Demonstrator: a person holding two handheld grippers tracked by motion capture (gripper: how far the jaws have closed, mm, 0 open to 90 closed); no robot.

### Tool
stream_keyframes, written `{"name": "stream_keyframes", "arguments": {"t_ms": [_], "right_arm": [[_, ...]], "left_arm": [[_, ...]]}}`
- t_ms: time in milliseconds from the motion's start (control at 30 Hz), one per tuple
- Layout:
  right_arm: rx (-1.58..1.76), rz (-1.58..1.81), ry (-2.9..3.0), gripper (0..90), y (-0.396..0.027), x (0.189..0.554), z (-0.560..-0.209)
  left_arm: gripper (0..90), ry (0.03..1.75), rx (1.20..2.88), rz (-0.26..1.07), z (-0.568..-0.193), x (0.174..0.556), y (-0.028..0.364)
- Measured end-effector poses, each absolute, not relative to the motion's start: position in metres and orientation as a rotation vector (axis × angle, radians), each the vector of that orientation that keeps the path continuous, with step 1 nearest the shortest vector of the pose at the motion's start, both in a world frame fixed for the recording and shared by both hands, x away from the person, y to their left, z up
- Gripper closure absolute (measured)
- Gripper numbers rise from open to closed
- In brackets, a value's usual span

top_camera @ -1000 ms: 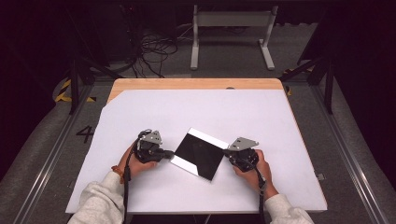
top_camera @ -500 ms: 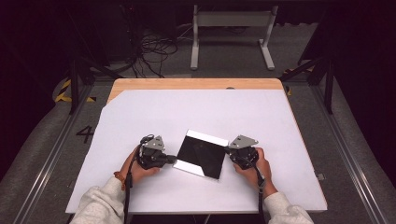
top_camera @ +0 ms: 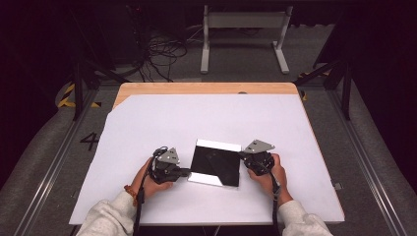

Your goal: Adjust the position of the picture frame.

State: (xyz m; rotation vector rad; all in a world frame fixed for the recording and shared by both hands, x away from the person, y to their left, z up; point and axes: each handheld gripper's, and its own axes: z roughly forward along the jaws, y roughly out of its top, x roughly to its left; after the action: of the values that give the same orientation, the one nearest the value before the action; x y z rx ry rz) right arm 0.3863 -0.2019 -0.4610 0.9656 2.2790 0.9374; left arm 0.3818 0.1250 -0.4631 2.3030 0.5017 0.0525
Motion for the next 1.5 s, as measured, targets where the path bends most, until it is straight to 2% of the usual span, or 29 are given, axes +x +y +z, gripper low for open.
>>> {"name": "stream_keyframes", "arguments": {"t_ms": [467,600,833,1167,1300,1500], "right_arm": [[1.005,0.953,2.270,90.0,-0.207,0.393,-0.461],[1.015,0.953,2.269,90.0,-0.208,0.396,-0.461],[1.035,0.949,2.258,90.0,-0.209,0.400,-0.460],[1.029,0.942,2.254,90.0,-0.209,0.400,-0.461],[1.028,0.958,2.263,86.2,-0.212,0.397,-0.460],[0.988,0.986,2.314,83.0,-0.223,0.386,-0.457]], "left_arm": [[89.8,0.501,2.302,0.073,-0.463,0.375,0.115],[89.7,0.510,2.286,0.042,-0.464,0.376,0.114],[89.7,0.489,2.304,0.081,-0.463,0.370,0.106],[89.3,0.470,2.291,0.045,-0.465,0.373,0.108],[88.7,0.468,2.296,0.057,-0.464,0.372,0.108],[76.7,0.448,2.313,0.080,-0.461,0.369,0.108]]}}
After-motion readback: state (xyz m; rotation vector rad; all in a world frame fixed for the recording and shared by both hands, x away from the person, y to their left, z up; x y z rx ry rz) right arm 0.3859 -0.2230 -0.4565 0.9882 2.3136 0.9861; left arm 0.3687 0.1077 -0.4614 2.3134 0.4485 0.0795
